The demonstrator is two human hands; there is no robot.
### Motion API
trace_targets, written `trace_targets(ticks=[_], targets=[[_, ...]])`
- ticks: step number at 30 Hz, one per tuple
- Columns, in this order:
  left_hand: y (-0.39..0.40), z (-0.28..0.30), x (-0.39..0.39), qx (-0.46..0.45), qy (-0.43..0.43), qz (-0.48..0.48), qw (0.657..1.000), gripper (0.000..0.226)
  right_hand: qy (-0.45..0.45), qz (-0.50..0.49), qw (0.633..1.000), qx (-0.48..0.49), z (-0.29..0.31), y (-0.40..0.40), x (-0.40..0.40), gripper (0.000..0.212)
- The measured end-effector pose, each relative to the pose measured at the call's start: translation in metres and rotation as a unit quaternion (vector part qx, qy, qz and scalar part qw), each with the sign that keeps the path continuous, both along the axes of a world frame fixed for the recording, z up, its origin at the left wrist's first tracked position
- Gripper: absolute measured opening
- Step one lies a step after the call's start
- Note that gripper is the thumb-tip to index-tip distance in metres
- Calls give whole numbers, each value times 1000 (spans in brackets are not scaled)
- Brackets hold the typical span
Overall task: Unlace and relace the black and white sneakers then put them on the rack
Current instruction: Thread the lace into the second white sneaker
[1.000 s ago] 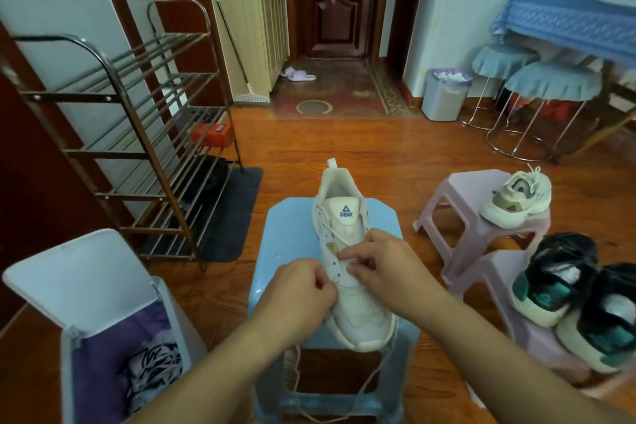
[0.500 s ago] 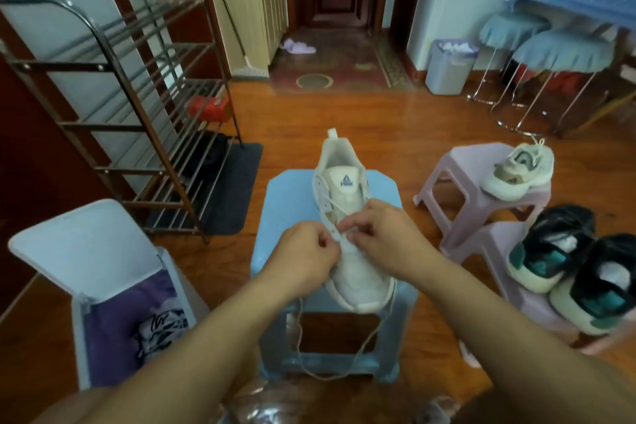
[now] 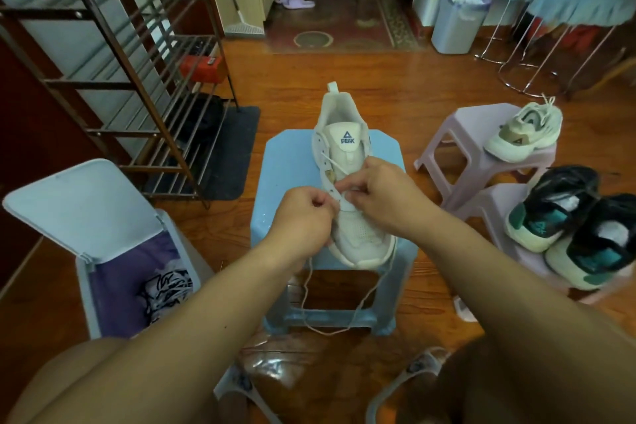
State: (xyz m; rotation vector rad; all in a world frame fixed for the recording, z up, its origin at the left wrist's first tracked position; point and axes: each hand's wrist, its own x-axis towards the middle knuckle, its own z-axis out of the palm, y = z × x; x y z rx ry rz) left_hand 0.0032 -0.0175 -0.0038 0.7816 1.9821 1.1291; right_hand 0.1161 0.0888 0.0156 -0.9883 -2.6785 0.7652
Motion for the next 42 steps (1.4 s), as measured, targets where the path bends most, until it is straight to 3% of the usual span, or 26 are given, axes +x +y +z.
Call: trace_targets(ticks=[7,12,23,25,29,36,39,42], targets=[[3,6,12,16,-177,117,977,9,-11,6,1000,7,2,4,-2,17],[1,0,15,36,-158,125,979,11,-9,15,1000,12,4,5,-4,10],[4,1,22,71,-296,188,934,11,3,-7,1000,-10,0,4,-2,17],[4,-2,24,82,-278,187,939,13,5,-9,1000,-5,-2,3,-1,18],[4,-13,32,91,-114,168,975,10,8,-4,1000,-3,-2,3,1,20],[7,-15,38,105,-242,217,940,4,19,-10,1000,-11,-5,0,1,23],[6,-22,38,123,-197,219,948,2,22,-17,1000,0,-6,-2,-1,28],[8,-29,37,147,-103,213,960,13,10,-15,1000,19,-4,-1,-1,25]])
